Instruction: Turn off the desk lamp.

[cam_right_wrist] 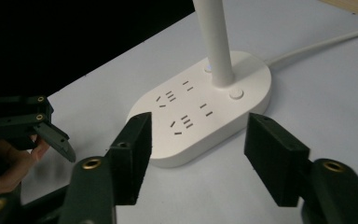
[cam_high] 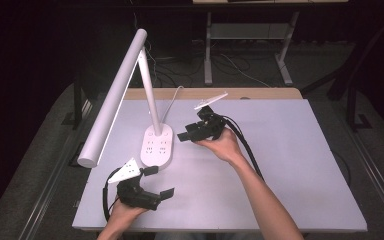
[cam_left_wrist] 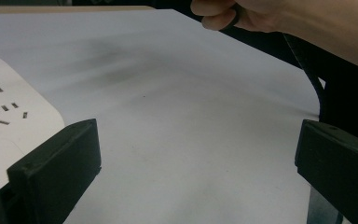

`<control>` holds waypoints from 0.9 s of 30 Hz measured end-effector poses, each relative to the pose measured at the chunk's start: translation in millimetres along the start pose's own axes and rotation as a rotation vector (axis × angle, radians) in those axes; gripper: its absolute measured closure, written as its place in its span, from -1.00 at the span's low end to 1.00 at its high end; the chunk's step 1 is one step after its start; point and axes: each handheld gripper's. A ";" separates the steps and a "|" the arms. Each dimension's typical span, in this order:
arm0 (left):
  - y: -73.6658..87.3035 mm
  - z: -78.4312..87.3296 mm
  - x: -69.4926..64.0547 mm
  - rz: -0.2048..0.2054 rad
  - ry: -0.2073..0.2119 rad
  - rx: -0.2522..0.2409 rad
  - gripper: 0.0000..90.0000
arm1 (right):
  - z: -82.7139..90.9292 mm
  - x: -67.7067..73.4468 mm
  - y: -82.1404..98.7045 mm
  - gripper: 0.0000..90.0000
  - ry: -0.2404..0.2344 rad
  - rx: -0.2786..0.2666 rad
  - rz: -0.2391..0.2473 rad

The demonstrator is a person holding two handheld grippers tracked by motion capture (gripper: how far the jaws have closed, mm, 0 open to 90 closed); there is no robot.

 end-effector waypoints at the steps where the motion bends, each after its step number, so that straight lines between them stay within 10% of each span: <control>1: 0.0 0.1 0.1 0.002 0.001 -0.002 -1.00 | -1.8 -0.5 -2.1 0.05 0.001 -0.001 0.001; 14: -0.1 2.2 0.8 0.003 0.003 -0.003 -1.00 | -38.7 -14.2 -25.6 0.86 -0.028 0.055 0.011; 27: -0.7 2.1 1.6 0.003 0.012 -0.002 -1.00 | -75.3 -30.2 -18.2 1.00 -0.013 0.066 -0.057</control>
Point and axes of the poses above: each handheld gripper's, and its own axes: z roughly backward along the jaws, y roughly out of its underside, x roughly to its left, and after that the axes turned 7 degrees about z, right-handed
